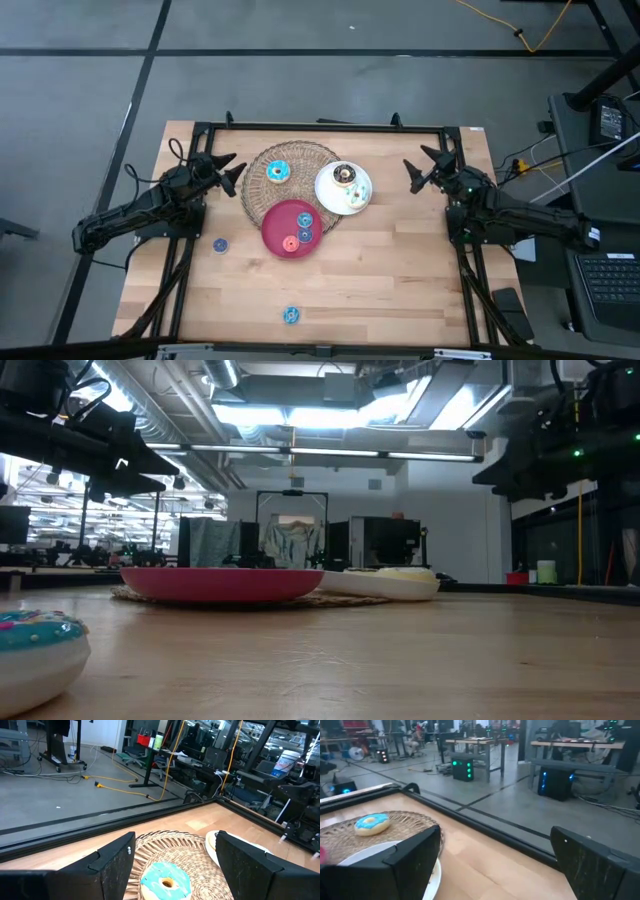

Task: Pick & Place donuts
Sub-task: Put the large light blue donut on the white plate

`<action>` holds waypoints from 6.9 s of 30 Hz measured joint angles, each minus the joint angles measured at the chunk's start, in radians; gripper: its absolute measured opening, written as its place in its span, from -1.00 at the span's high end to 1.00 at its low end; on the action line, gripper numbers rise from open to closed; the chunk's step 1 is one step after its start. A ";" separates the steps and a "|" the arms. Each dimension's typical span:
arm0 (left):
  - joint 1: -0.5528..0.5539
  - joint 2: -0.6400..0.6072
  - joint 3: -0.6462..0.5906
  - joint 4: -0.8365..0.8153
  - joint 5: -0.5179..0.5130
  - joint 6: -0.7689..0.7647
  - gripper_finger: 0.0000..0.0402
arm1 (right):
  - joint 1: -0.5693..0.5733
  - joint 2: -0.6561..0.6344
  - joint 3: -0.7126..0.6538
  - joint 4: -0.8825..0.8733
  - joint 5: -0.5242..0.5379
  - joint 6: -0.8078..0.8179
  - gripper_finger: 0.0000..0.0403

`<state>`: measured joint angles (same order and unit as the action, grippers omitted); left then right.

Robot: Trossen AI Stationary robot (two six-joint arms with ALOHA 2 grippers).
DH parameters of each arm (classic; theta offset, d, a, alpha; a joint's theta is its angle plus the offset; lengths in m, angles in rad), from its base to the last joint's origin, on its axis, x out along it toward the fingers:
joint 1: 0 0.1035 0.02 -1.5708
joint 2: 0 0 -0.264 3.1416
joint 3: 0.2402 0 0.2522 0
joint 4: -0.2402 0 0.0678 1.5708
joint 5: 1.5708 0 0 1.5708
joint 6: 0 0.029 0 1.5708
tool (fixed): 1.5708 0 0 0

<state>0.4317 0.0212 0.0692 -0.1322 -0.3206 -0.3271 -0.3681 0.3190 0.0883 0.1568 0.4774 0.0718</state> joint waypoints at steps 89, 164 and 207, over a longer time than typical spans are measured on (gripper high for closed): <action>-0.051 0.274 0.477 -0.513 -0.295 -0.534 -0.33 | -0.021 -0.067 -0.082 -0.079 -0.008 0.051 -0.87; -0.174 1.517 0.564 -0.050 -0.185 -1.052 -0.21 | -0.021 -0.067 -0.082 -0.079 -0.008 0.051 -0.87; -0.175 1.313 0.562 -0.062 -0.198 -1.007 0.96 | -0.021 -0.067 -0.082 -0.079 -0.008 0.051 -0.87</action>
<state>0.2570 1.3345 0.6315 -0.1939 -0.5188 -1.3341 -0.3894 0.2523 0.0067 0.0778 0.4690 0.1226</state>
